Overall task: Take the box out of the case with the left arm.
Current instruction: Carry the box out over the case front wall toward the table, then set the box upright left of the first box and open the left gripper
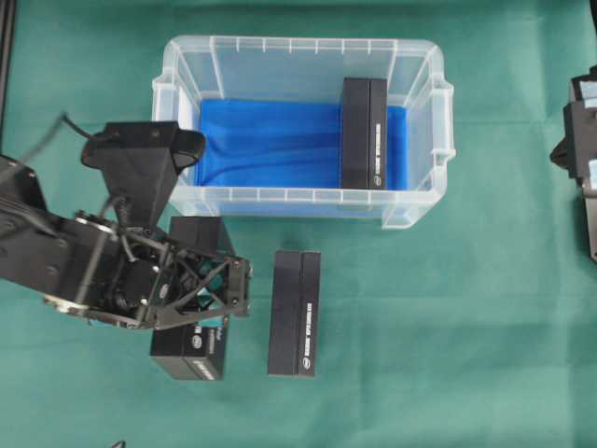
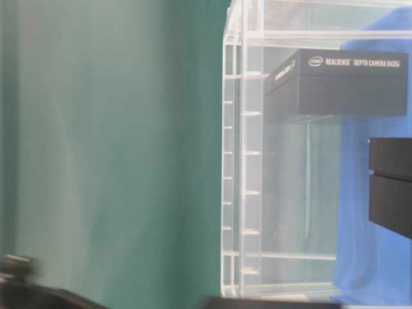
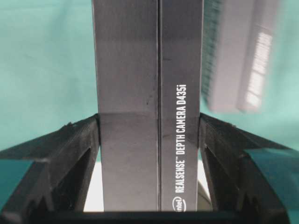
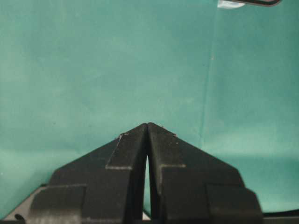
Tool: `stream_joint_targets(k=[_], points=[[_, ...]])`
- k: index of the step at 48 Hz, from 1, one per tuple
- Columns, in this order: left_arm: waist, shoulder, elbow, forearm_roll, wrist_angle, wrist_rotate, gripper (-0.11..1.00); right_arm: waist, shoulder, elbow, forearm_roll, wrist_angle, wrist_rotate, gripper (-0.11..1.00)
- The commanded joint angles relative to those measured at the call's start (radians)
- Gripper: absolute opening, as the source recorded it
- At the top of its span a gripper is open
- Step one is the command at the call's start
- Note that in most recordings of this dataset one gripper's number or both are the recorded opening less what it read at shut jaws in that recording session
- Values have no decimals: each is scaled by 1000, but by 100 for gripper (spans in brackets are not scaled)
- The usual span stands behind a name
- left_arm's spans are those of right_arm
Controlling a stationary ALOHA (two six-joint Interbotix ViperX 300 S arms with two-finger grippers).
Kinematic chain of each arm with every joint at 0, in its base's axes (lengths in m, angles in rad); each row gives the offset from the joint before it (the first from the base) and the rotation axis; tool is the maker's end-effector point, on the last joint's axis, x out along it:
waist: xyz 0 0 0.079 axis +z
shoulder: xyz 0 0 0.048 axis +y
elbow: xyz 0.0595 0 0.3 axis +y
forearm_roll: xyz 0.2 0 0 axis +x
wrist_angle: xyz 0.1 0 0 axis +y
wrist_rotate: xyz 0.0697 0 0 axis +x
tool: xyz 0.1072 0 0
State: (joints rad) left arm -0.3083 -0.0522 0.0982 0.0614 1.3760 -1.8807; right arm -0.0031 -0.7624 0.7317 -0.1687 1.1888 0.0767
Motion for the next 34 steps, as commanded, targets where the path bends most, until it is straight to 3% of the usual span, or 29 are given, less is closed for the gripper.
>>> stream_joint_targets(k=[1, 19, 34], points=[[0, -12, 43, 5, -58, 0, 61, -2, 3, -11, -3, -5, 3, 3], [2, 43, 218, 12, -285, -2, 61, -2, 3, -11, -3, -6, 3, 3], [6, 118, 252, -6, -405, 3, 61, 0, 3, -9, -3, -3, 3, 3]])
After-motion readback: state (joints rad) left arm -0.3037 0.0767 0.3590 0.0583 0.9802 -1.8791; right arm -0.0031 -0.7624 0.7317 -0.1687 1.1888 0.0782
